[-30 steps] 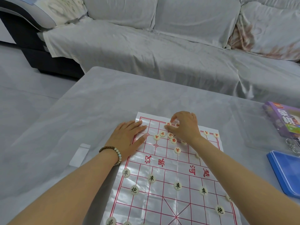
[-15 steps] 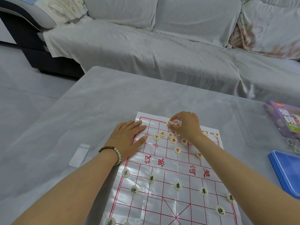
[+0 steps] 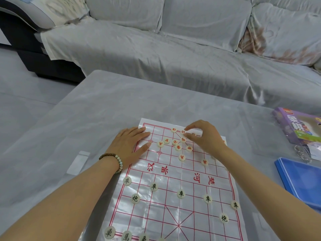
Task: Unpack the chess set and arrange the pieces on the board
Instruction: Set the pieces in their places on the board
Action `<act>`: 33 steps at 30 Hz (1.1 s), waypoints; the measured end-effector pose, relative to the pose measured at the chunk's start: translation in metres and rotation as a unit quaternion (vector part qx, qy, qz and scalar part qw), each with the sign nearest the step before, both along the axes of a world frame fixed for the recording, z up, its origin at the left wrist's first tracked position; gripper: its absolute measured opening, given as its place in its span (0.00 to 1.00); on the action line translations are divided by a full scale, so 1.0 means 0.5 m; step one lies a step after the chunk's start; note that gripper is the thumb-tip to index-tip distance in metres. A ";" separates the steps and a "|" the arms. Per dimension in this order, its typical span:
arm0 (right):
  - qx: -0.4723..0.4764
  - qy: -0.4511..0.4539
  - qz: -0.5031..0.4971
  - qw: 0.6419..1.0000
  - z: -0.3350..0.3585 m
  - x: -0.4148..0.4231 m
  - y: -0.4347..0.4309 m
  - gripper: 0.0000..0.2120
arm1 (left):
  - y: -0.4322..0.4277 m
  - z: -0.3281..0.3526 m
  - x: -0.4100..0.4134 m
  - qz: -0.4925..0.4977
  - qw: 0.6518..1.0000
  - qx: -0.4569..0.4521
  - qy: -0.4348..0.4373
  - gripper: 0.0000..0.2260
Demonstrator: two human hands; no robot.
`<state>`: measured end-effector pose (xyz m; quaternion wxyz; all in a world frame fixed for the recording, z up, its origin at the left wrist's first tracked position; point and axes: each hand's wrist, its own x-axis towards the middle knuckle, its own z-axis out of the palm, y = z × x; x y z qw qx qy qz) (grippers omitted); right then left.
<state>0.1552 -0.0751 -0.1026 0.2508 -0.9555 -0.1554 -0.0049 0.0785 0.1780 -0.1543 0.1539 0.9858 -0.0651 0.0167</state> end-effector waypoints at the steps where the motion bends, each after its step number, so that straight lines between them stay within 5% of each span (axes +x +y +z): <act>1: -0.005 0.009 0.004 1.000 -0.002 -0.009 -0.009 0.09 | -0.001 0.001 0.000 0.000 1.000 -0.002 0.001 0.38; 33: -0.071 -0.003 -0.003 0.998 -0.030 -0.074 0.018 0.14 | -0.002 0.002 -0.003 0.004 1.000 0.003 -0.007 0.45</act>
